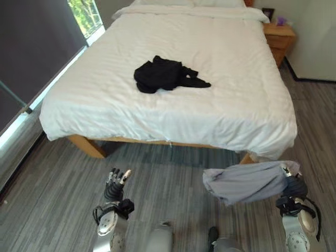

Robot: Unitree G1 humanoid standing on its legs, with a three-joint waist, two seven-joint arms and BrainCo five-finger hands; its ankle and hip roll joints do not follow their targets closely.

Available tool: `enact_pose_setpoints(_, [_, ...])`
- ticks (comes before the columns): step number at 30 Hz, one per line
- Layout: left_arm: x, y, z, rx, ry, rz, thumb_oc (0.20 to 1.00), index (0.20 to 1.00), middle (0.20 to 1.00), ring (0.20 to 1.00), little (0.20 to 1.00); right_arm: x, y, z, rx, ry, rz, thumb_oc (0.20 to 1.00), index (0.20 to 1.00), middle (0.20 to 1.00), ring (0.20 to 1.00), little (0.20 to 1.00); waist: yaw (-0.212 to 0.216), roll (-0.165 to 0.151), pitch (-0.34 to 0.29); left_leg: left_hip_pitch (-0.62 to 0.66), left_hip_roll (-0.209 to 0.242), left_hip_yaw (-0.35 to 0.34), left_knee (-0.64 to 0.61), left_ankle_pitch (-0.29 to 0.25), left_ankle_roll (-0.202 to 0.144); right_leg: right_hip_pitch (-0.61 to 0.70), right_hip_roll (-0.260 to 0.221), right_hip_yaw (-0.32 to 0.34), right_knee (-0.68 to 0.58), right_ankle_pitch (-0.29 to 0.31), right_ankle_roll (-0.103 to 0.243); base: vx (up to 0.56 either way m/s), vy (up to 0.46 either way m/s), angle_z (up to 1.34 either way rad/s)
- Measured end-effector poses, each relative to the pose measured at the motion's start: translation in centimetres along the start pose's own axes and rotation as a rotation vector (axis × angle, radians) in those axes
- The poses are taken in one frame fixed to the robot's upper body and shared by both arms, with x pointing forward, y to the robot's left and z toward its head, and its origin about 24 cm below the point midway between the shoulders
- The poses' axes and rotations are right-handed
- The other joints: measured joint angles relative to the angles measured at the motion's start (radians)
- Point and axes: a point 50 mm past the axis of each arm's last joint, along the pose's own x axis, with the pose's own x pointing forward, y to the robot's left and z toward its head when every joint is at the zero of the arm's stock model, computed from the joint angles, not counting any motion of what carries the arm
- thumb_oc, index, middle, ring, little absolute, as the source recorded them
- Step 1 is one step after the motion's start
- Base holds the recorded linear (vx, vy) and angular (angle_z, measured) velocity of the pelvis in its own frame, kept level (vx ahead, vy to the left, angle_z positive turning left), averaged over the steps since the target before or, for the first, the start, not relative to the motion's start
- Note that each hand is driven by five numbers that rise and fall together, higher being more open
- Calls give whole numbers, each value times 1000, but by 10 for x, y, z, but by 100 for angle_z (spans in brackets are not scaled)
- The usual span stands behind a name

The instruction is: Pick up bed clothes into laundry basket.

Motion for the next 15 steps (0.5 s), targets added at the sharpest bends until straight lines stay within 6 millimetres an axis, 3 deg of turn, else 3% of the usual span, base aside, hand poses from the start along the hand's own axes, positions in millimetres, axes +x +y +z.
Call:
enact_pose_setpoints(1, [4,-3,-3,-3,16,-2,1000,1000,1000,1000,1000,3,2,-4,-7,20,7,200,200,200,200,200,-7,14,24,-10,16,6,23,14,13,31,12,-8,-22,5,-2,329,124,17])
enact_pose_setpoints(2, [5,-4,-4,12,28,-18,1000,1000,1000,1000,1000,2,5,-7,-4,31,14,200,200,200,200,200,-4,-11,18,-40,3,42,47,17,10,46,4,18,-74,31,-12,339,141,8])
enact_pose_setpoints(3, [4,-5,-3,12,25,-25,1000,1000,1000,1000,1000,6,10,-5,5,16,29,200,200,200,200,200,4,-17,20,-44,-8,38,25,24,18,63,-4,34,-126,59,-5,322,147,-31])
enact_pose_setpoints(6, [2,-8,-5,21,26,-38,1000,1000,1000,1000,1000,11,18,0,10,-5,59,200,200,200,200,200,15,11,5,-49,-7,37,4,43,45,110,-8,56,-190,82,10,356,182,-28])
enact_pose_setpoints(8, [3,-12,-6,27,28,-65,1000,1000,1000,1000,1000,14,21,3,-4,-13,79,200,200,200,200,200,24,27,-5,-51,-24,37,43,42,50,126,-35,80,-194,61,38,359,198,-46])
enact_pose_setpoints(10, [0,-8,-7,34,34,-60,1000,1000,1000,1000,1000,13,34,-1,19,-3,118,200,200,200,200,200,41,-12,-24,-14,-80,116,37,21,75,128,-112,113,-175,56,66,304,196,-82])
enact_pose_setpoints(11, [1,-7,-6,39,35,-60,1000,1000,1000,1000,1000,13,50,-7,23,20,181,200,200,200,200,200,42,-28,-22,12,-92,155,19,21,103,77,-136,106,-74,85,88,312,215,-66])
enact_pose_setpoints(12, [2,-9,-6,50,40,-82,1000,1000,1000,1000,1000,11,58,-9,30,33,215,200,200,200,200,200,40,-28,-22,36,-93,166,1,15,116,33,-146,107,21,121,84,304,238,-45])
enact_pose_setpoints(15, [5,-16,-4,78,40,-136,1000,1000,1000,1000,1000,6,64,-13,50,43,245,200,200,200,200,200,36,-32,-23,131,-136,160,-39,-17,167,-71,-188,109,325,256,87,291,277,13])
